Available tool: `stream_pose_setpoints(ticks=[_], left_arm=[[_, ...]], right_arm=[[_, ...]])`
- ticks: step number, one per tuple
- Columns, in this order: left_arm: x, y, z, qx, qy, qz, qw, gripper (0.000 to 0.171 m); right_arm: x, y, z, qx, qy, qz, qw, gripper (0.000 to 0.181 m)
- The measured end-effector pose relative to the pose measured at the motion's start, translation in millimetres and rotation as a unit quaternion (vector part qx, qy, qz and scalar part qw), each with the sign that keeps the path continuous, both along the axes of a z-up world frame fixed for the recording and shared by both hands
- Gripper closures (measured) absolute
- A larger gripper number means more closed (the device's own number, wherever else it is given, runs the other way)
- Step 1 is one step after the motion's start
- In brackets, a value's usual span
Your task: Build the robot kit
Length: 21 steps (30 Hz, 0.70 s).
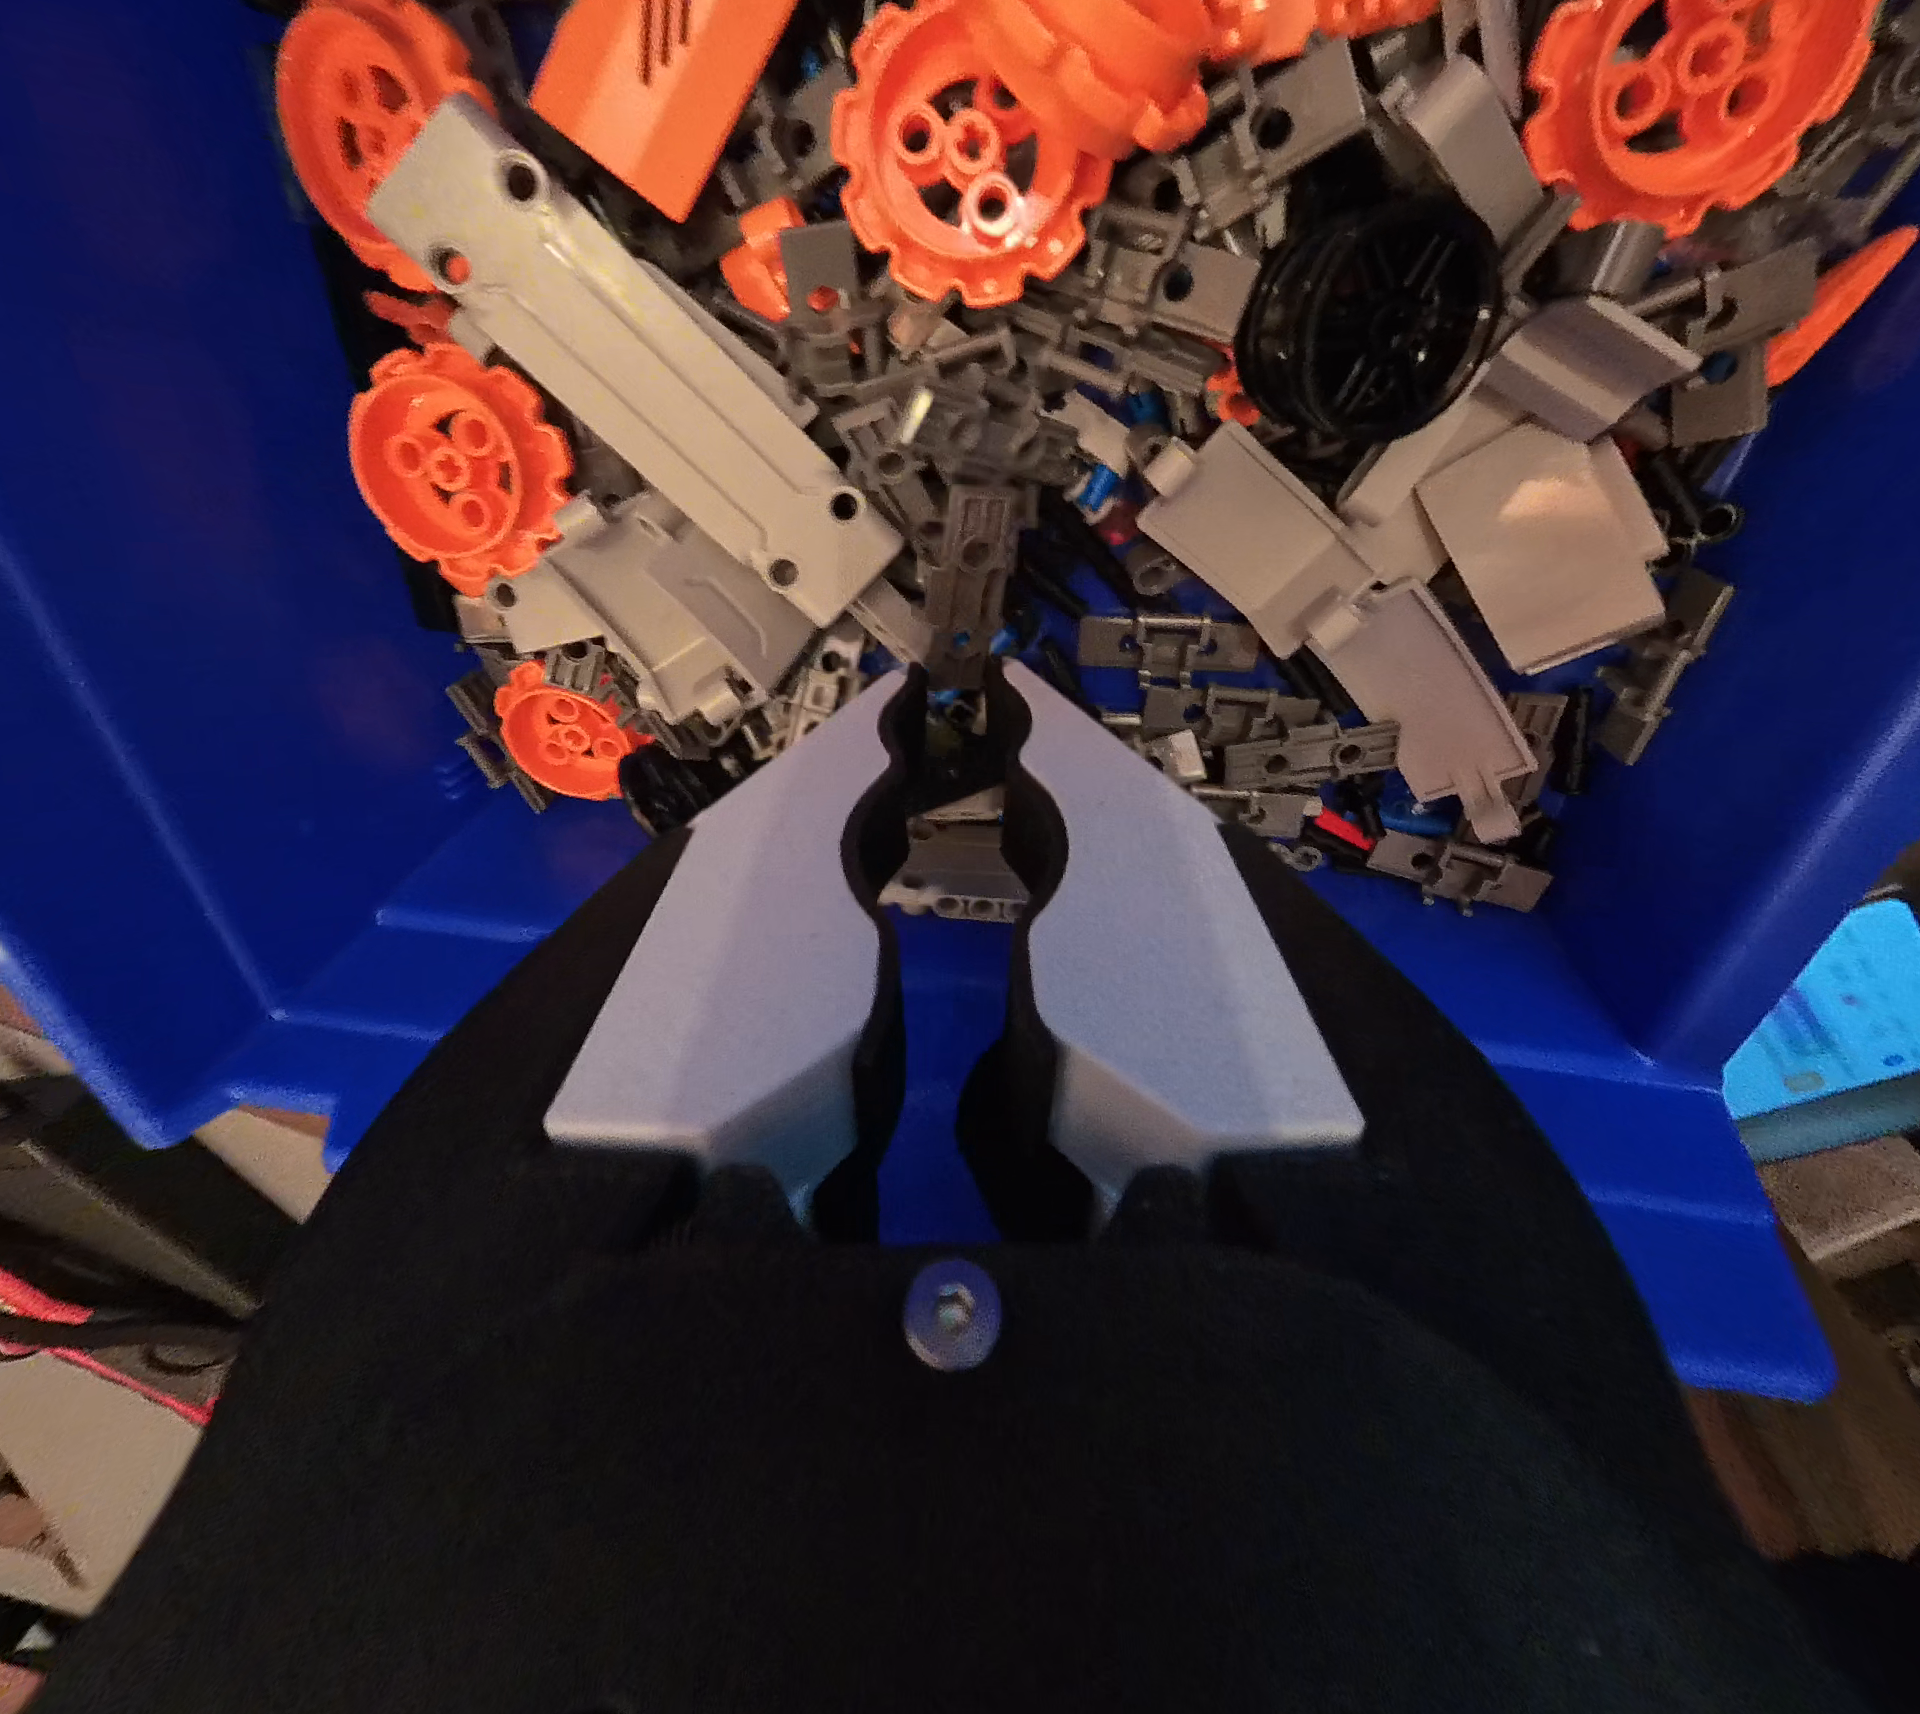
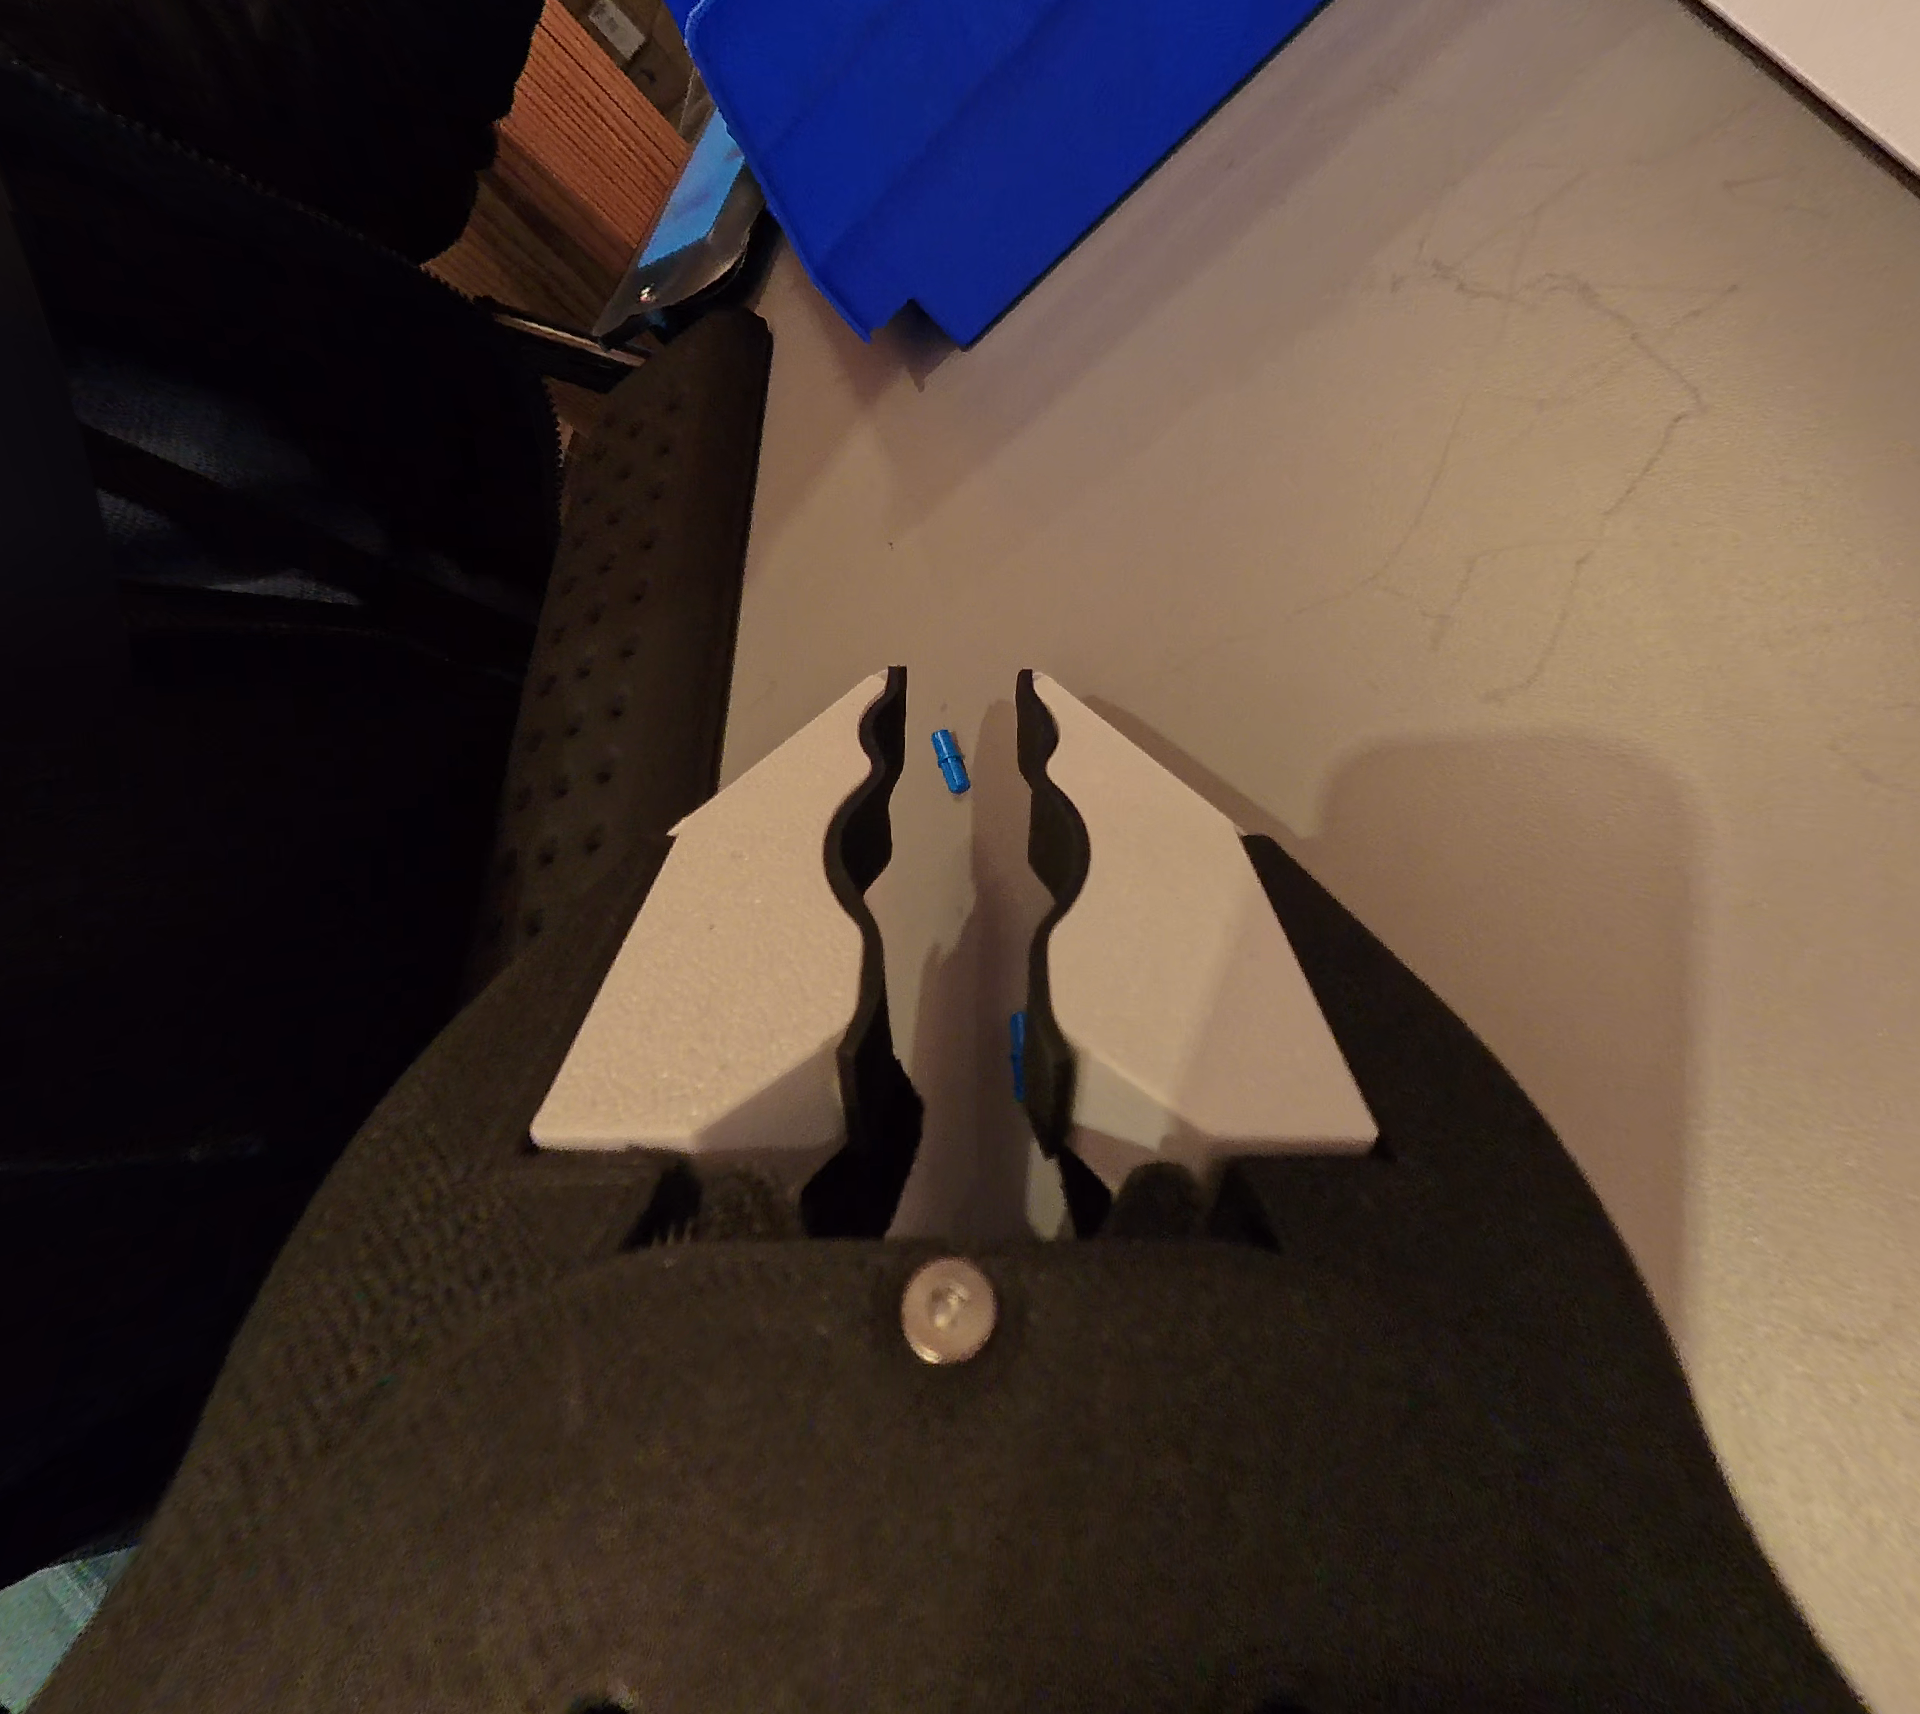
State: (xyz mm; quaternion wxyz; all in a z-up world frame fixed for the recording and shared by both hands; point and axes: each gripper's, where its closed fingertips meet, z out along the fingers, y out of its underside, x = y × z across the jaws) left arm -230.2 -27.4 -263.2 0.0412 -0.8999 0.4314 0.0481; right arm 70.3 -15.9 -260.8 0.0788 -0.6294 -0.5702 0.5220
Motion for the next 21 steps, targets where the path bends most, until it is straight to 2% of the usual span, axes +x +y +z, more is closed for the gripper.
stream_pose_setpoints(ticks=[16, 21], left_arm=[[24, 57, -12, 0.028, -0.012, -0.009, 0.999, 0.167], [22, 58, -7, 0.033, -0.018, 0.000, 0.999, 0.153]], right_arm=[[0, 0, 0, -0.001, 0.000, -0.001, 1.000, 0.162], [0, 1, 0, -0.001, 0.001, -0.001, 1.000, 0.162]])
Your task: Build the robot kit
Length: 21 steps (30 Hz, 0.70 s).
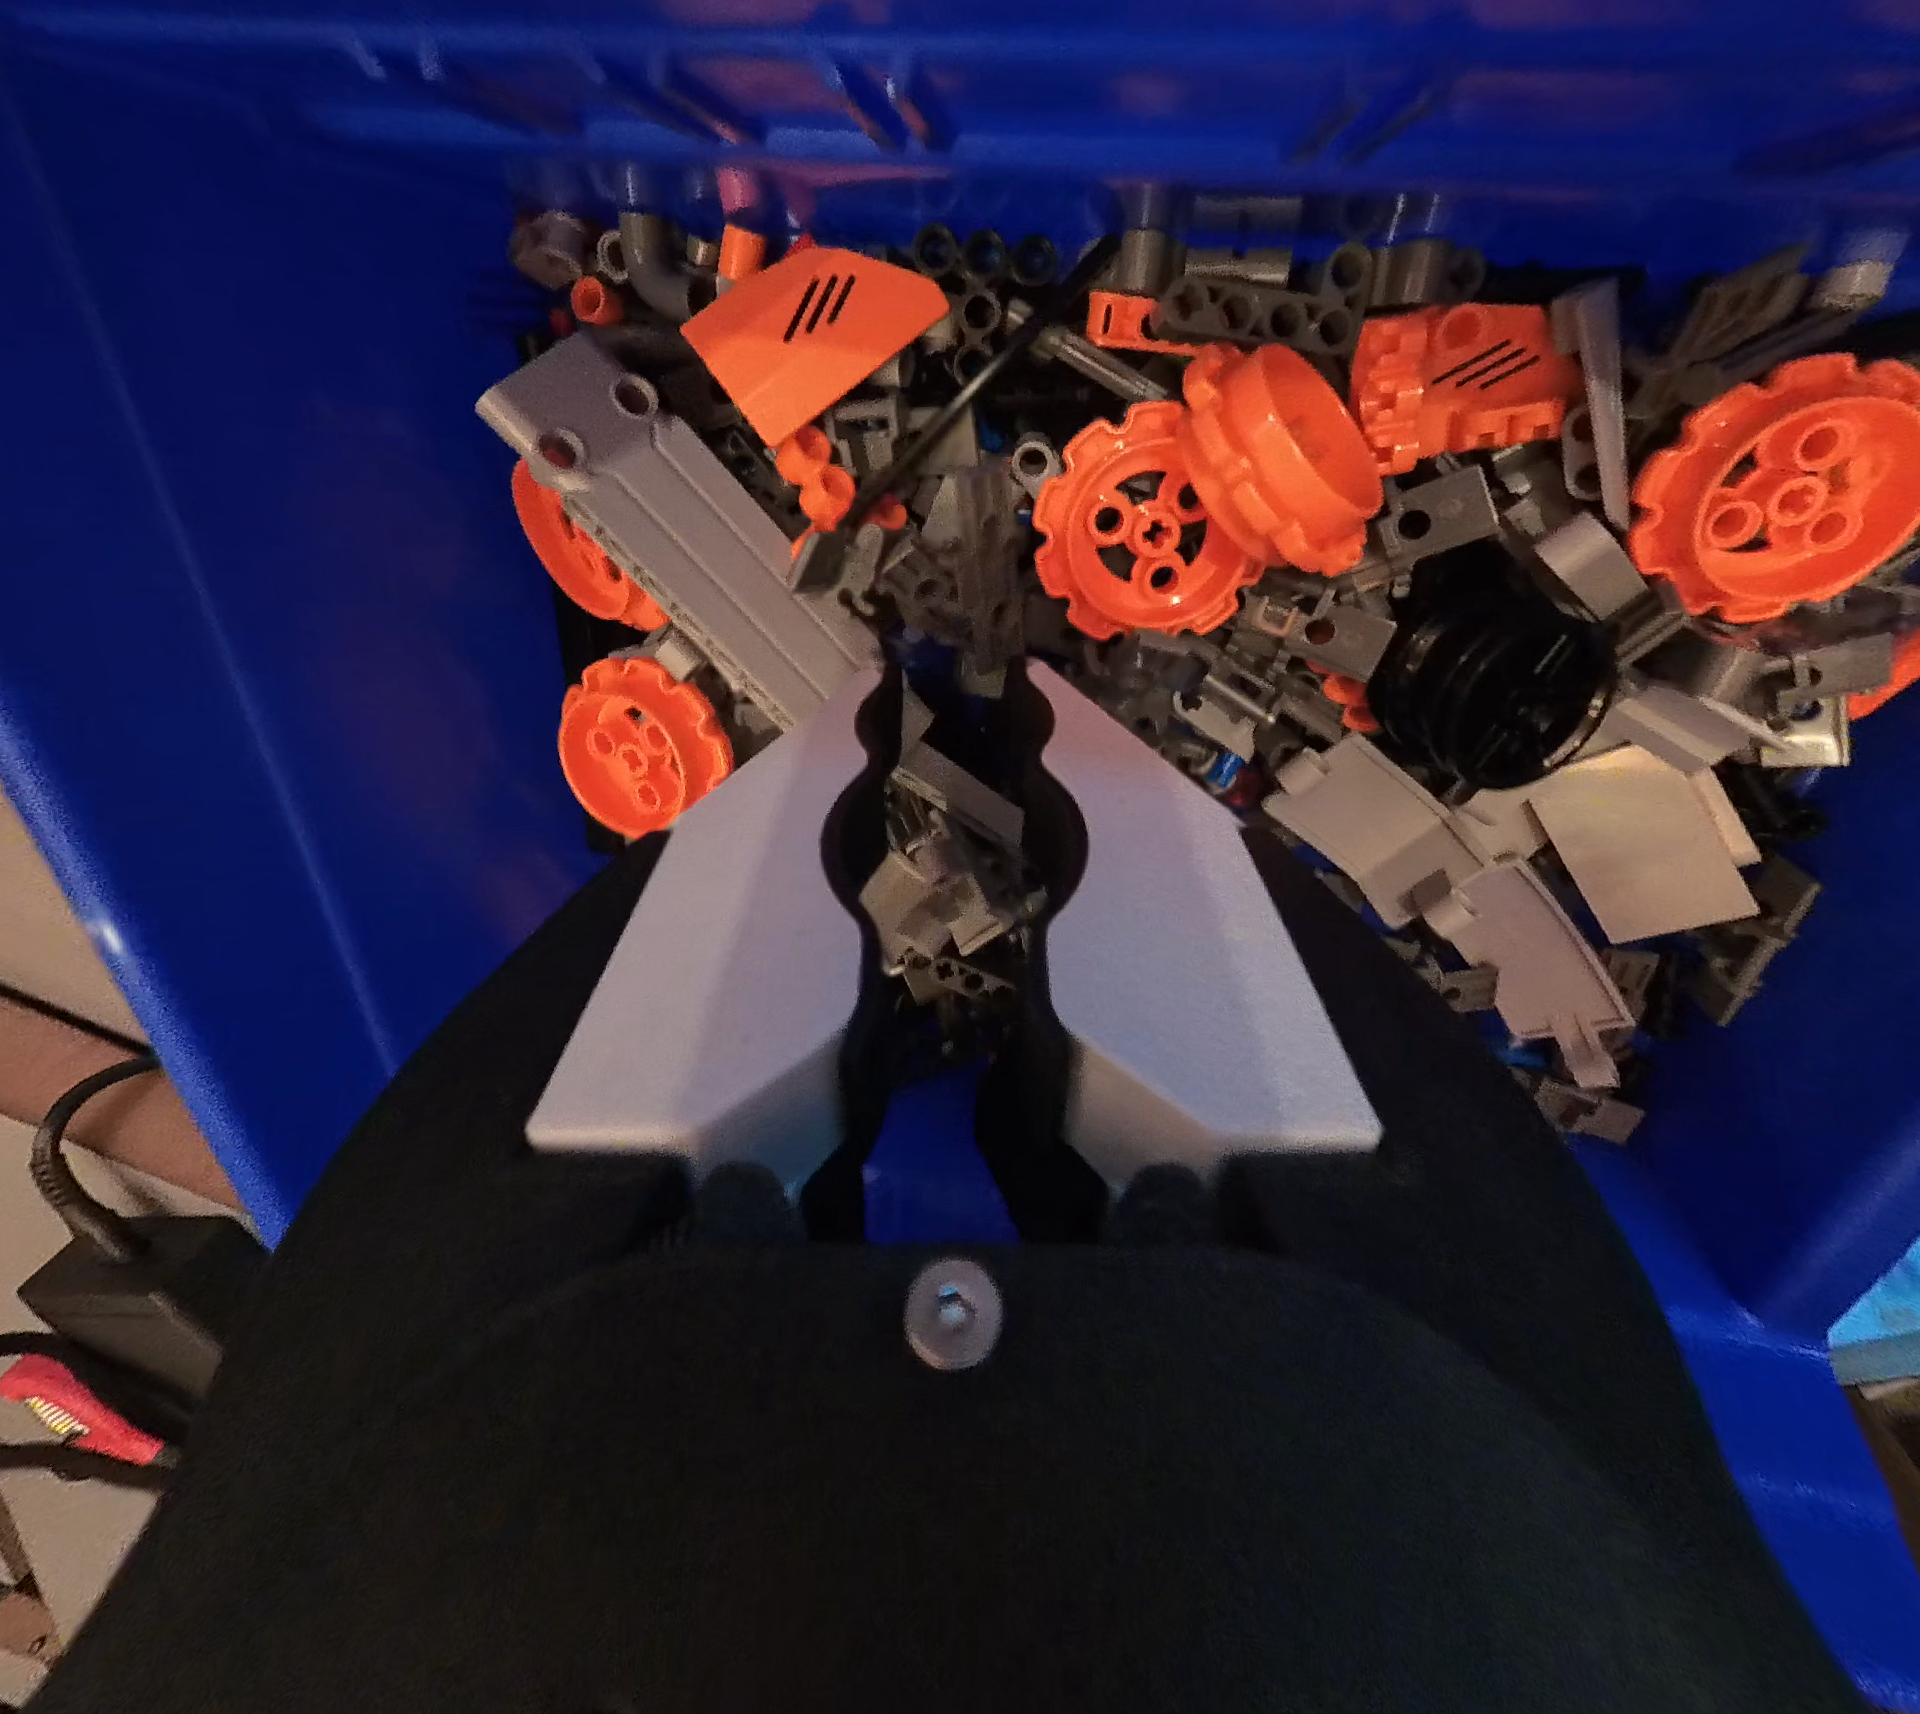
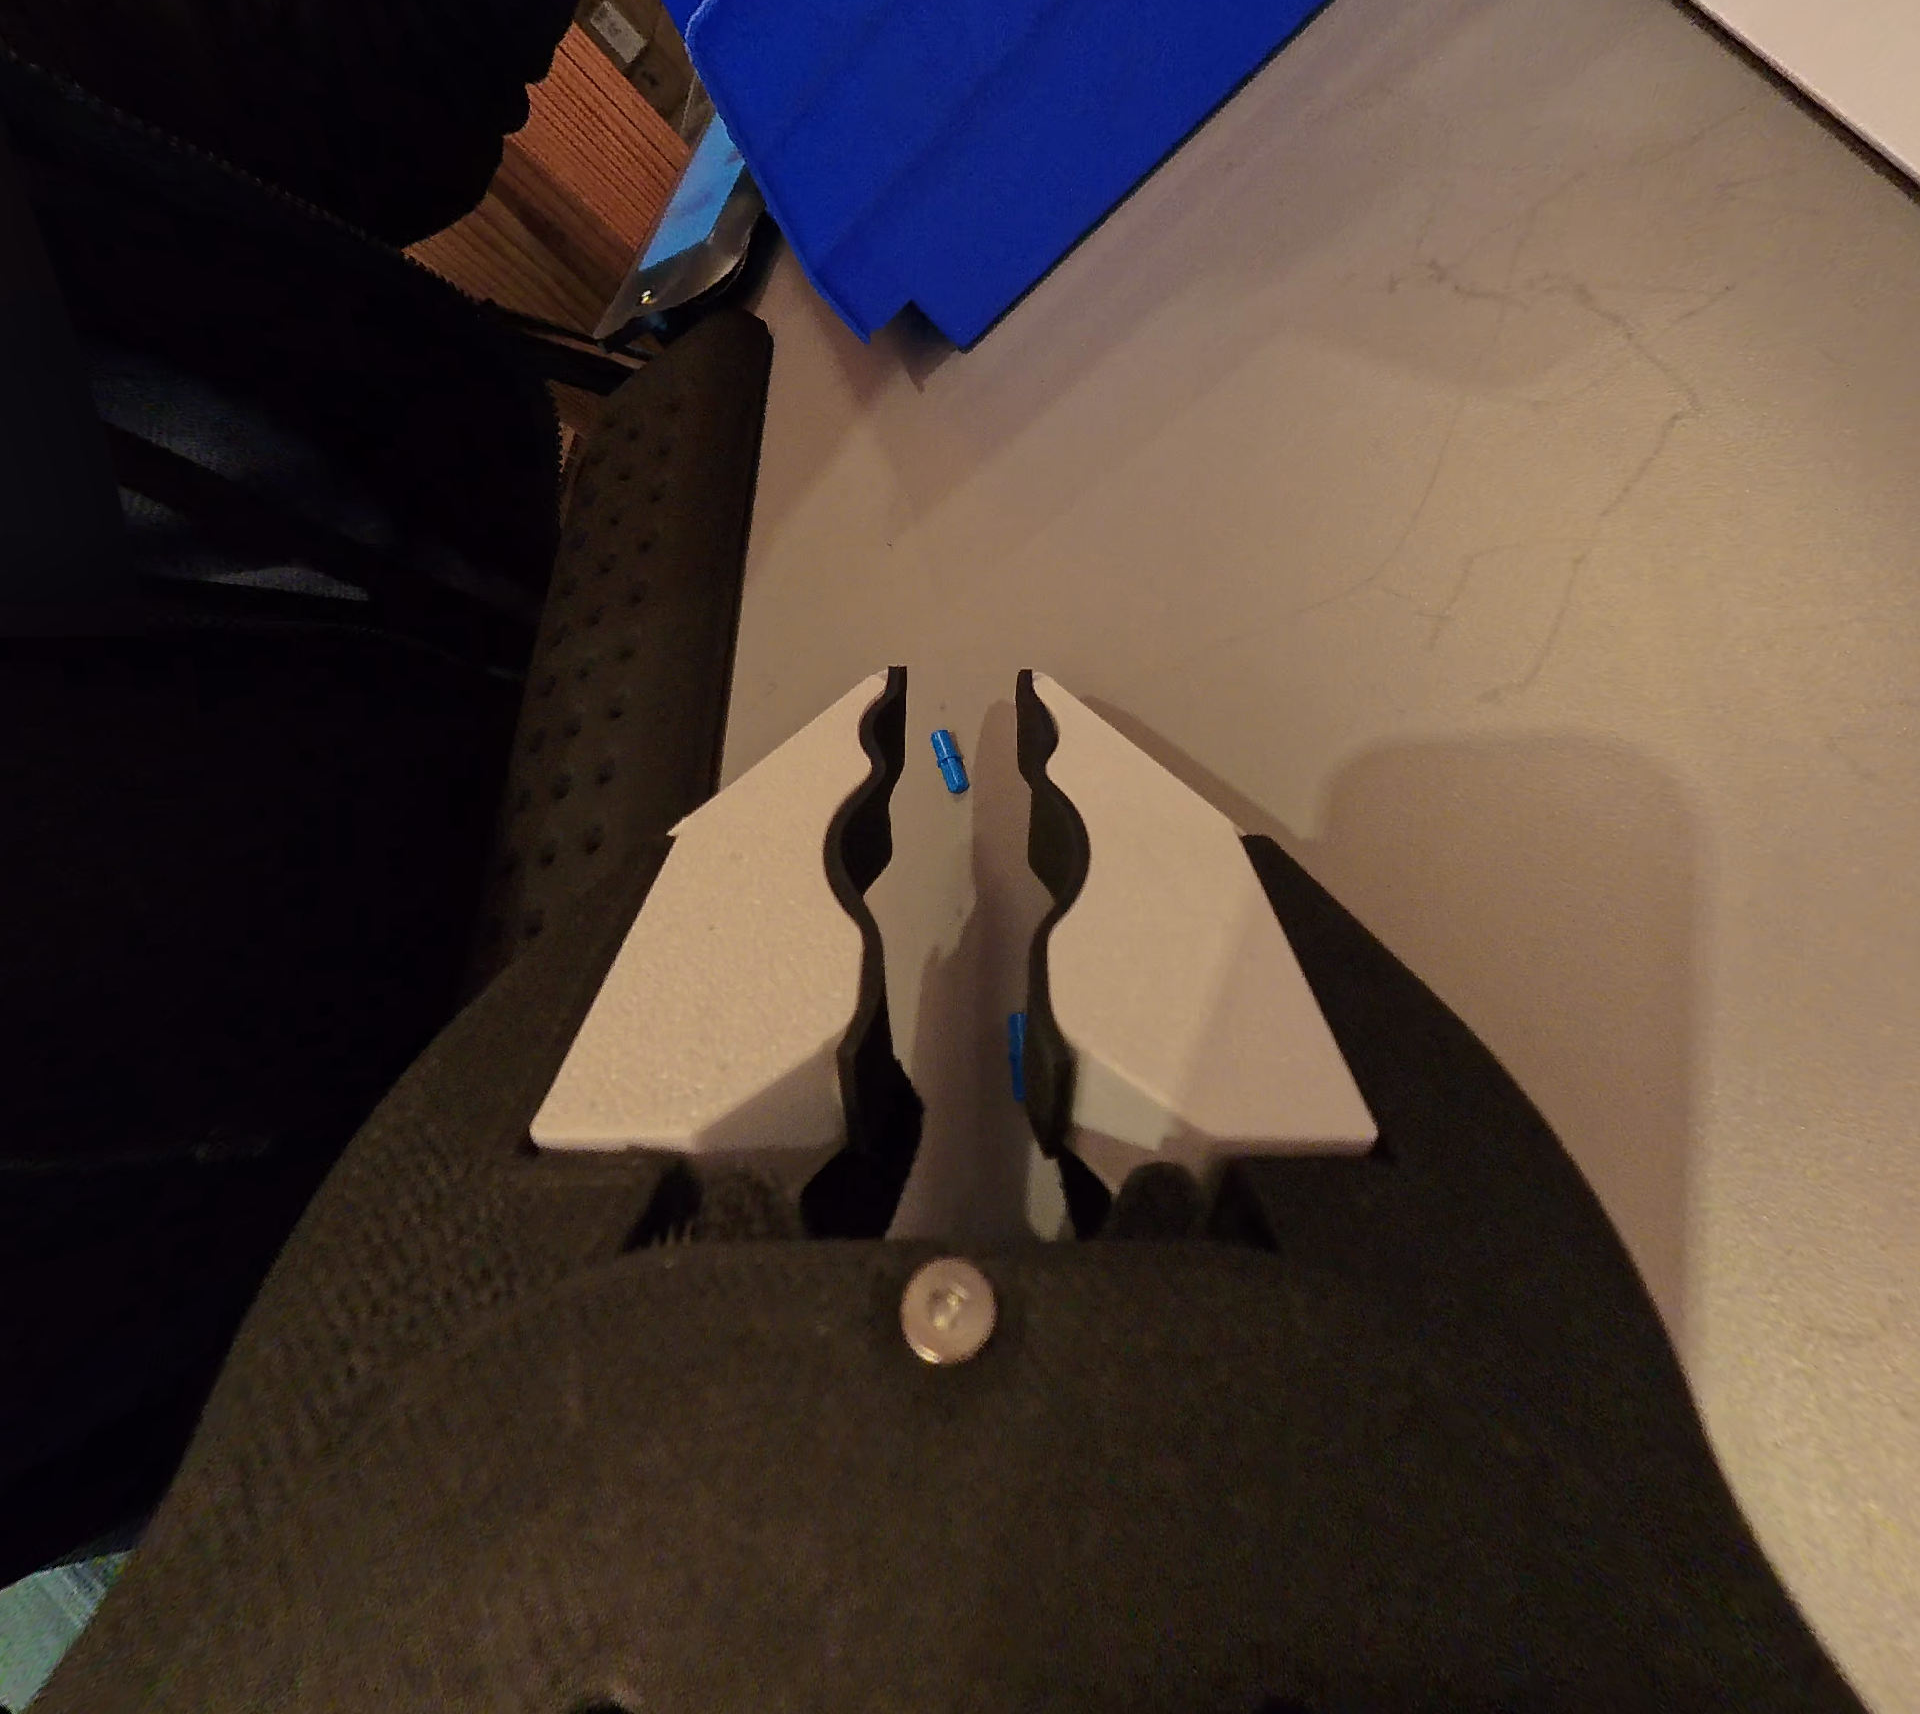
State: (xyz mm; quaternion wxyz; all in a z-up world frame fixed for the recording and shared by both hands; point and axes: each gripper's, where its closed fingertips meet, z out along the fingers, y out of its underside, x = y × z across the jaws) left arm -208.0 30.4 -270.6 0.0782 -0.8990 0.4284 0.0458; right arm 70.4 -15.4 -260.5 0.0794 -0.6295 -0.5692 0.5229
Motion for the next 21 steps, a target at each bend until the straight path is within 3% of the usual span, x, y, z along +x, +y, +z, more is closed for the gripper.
stream_pose_setpoints(ticks=[5, 10, 14, 21], left_arm=[[-8, -24, 7, -0.026, -0.005, 0.001, 1.000, 0.145], [-5, -55, -11, -0.084, 0.001, -0.028, 0.996, 0.144], [-1, -49, -17, -0.069, -0.003, -0.027, 0.997, 0.156], [2, -31, -11, -0.043, -0.016, -0.021, 0.999, 0.156]], right_arm=[[0, 0, 0, 0.000, 0.000, 0.000, 1.000, 0.162], [0, 0, -1, 0.001, -0.001, 0.001, 1.000, 0.162], [0, -1, 0, 0.002, -0.001, 0.001, 1.000, 0.162], [0, 0, -1, 0.000, -0.001, 0.000, 1.000, 0.162]])
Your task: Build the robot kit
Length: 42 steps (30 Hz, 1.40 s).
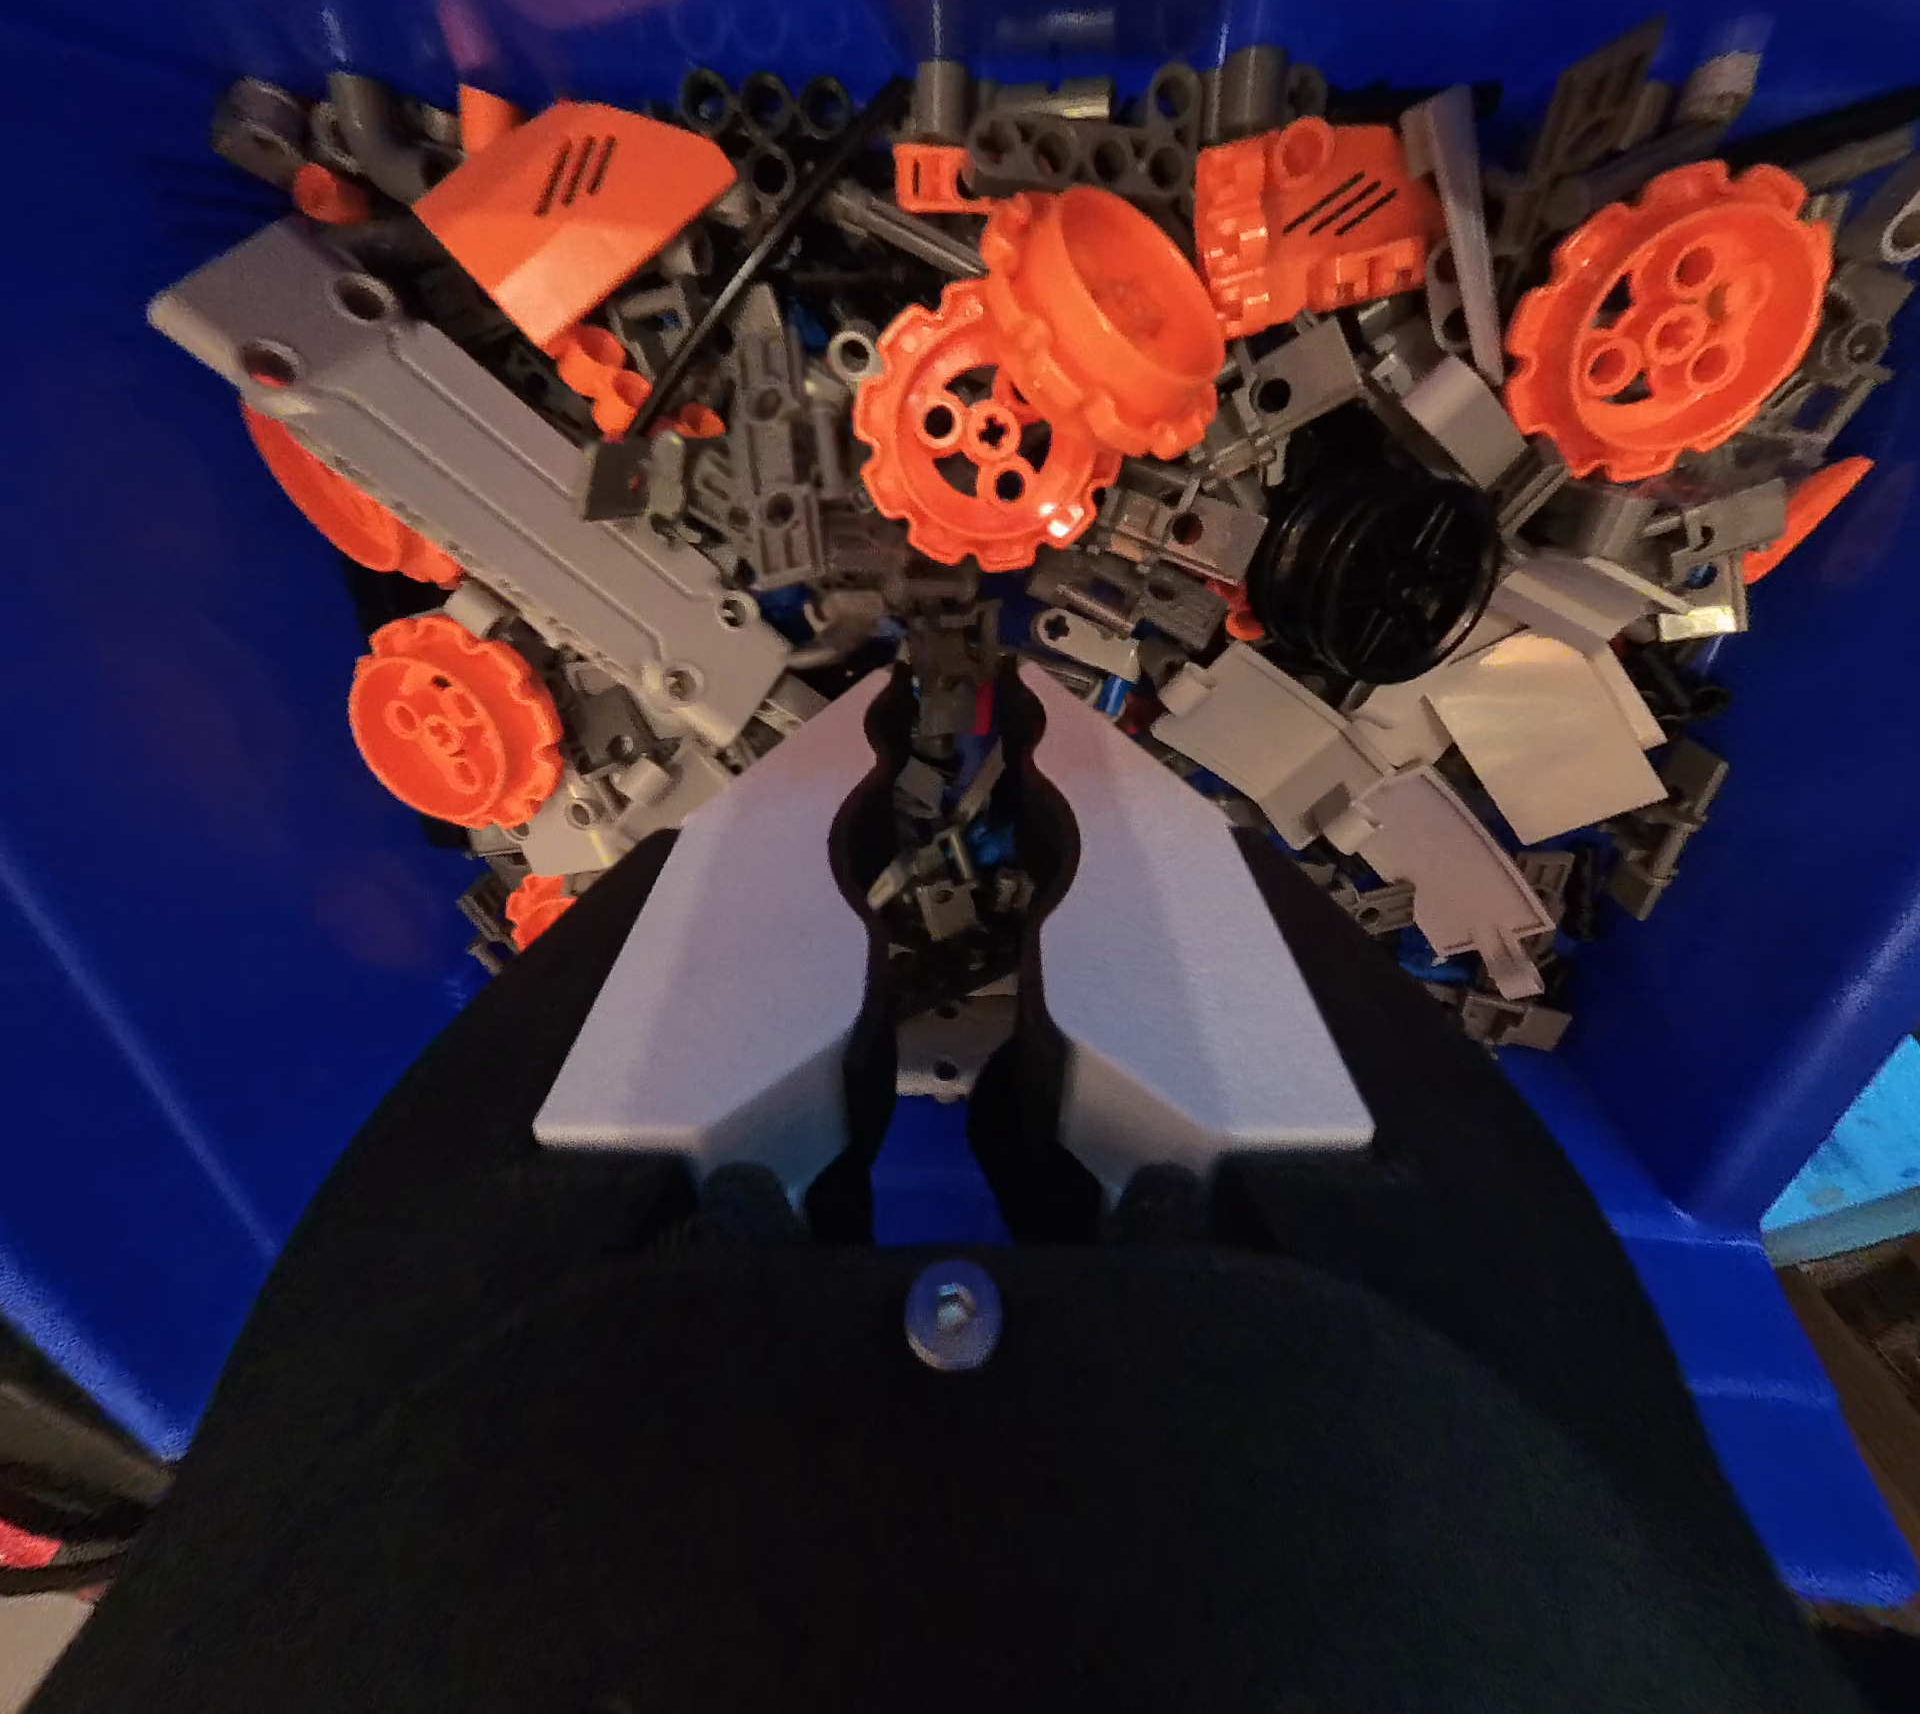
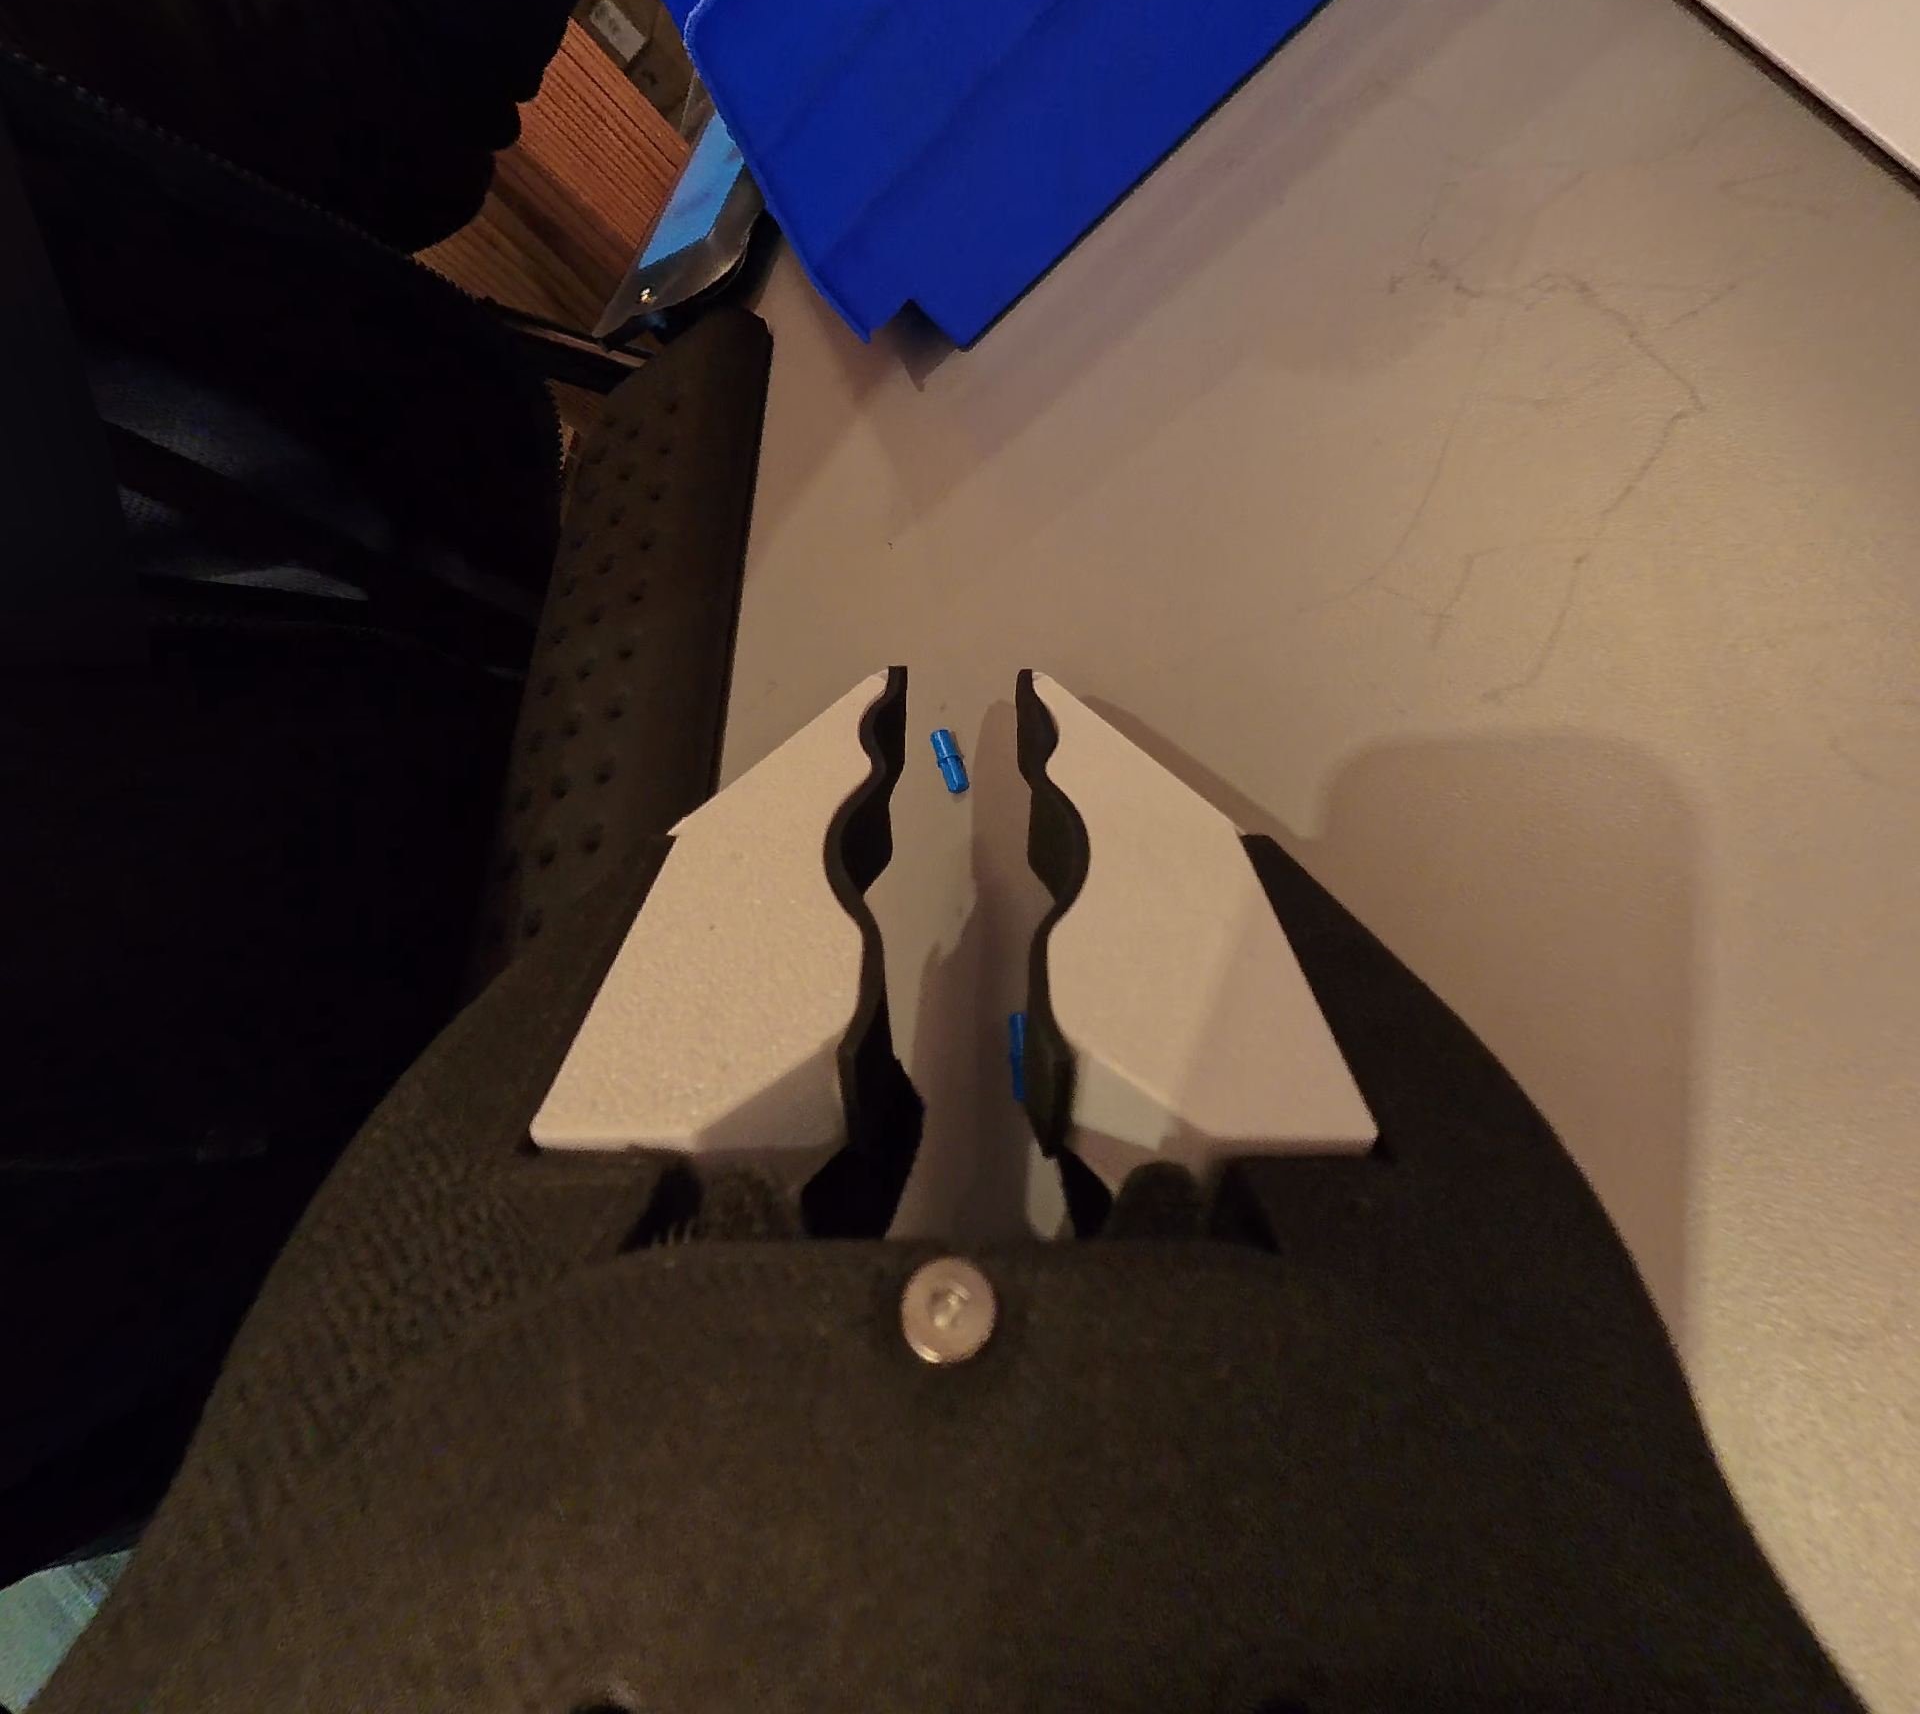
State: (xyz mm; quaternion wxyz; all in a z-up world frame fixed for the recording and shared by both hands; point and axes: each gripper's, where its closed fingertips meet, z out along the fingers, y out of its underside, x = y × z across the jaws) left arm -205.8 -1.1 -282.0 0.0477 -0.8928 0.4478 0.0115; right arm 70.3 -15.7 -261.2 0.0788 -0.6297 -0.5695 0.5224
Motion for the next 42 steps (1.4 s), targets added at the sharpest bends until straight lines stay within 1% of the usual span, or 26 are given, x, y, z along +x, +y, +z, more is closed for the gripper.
stream_pose_setpoints(ticks=[5, 10, 12, 17, 21, 25, 30, 33, 38, 42], left_arm=[[-2, 24, 15, 0.041, -0.007, 0.018, 0.999, 0.157], [1, 37, 12, 0.051, -0.016, 0.029, 0.998, 0.156], [1, 37, 10, 0.049, -0.013, 0.031, 0.998, 0.149], [-4, 30, 18, 0.056, -0.016, 0.040, 0.997, 0.141], [-16, 21, 24, 0.061, -0.014, 0.055, 0.997, 0.141], [-29, 6, 26, 0.047, 0.002, 0.066, 0.997, 0.142], [-41, -20, 19, 0.000, 0.027, 0.067, 0.997, 0.142], [-44, -30, 16, -0.013, 0.038, 0.067, 0.997, 0.142], [-41, -36, 9, -0.032, 0.042, 0.057, 0.997, 0.142], [-45, -39, 4, -0.055, 0.055, 0.068, 0.995, 0.137]], right_arm=[[0, 0, -1, 0.000, -0.001, 0.000, 1.000, 0.162], [0, 0, 0, 0.000, -0.001, 0.000, 1.000, 0.162], [0, 0, 0, 0.001, 0.000, 0.000, 1.000, 0.162], [0, 0, 0, 0.000, 0.000, 0.000, 1.000, 0.162], [0, 0, 0, 0.000, -0.001, -0.001, 1.000, 0.162], [0, 0, 0, 0.001, -0.001, -0.001, 1.000, 0.162], [0, 0, 0, 0.001, 0.000, -0.001, 1.000, 0.162], [0, 0, 0, 0.001, -0.001, 0.000, 1.000, 0.162], [0, 0, 0, 0.002, -0.001, -0.001, 1.000, 0.162], [0, 0, 0, 0.001, -0.001, 0.000, 1.000, 0.162]])
